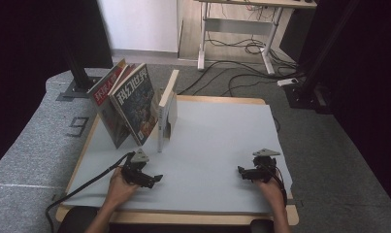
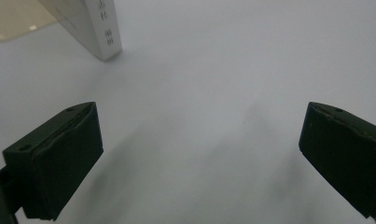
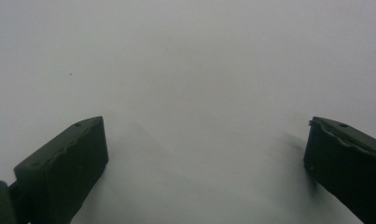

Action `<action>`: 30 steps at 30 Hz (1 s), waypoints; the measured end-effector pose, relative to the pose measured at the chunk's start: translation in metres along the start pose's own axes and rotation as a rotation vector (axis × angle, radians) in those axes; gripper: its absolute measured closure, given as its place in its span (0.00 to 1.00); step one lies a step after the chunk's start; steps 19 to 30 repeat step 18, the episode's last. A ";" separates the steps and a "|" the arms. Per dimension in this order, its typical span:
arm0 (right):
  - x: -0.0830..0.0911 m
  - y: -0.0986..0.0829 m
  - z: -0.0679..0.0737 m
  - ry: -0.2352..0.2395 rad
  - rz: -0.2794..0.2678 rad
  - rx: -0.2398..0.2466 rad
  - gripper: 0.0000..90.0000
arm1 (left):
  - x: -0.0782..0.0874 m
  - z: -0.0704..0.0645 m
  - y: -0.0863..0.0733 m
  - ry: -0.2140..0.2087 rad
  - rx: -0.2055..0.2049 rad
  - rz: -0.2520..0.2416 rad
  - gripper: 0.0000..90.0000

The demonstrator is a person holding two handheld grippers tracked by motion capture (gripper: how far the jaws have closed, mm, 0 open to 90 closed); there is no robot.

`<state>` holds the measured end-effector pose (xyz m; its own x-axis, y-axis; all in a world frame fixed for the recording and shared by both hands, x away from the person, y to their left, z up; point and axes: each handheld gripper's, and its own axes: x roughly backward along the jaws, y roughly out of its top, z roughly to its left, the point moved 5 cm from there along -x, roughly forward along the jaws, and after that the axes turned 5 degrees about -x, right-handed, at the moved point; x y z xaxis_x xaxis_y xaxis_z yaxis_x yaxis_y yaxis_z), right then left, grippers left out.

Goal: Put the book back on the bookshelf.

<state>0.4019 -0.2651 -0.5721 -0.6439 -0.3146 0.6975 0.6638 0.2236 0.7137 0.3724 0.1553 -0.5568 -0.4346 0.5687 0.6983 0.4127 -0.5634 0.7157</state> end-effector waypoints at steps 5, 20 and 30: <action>0.000 0.000 0.000 0.000 0.000 0.000 0.00 | -0.005 0.001 -0.004 0.003 0.004 0.027 0.00; 0.000 0.000 0.000 0.000 0.000 0.000 0.00 | -0.010 -0.003 -0.005 0.028 -0.031 0.081 0.00; 0.000 0.000 0.000 0.000 0.000 0.000 0.00 | -0.010 -0.003 -0.005 0.028 -0.031 0.081 0.00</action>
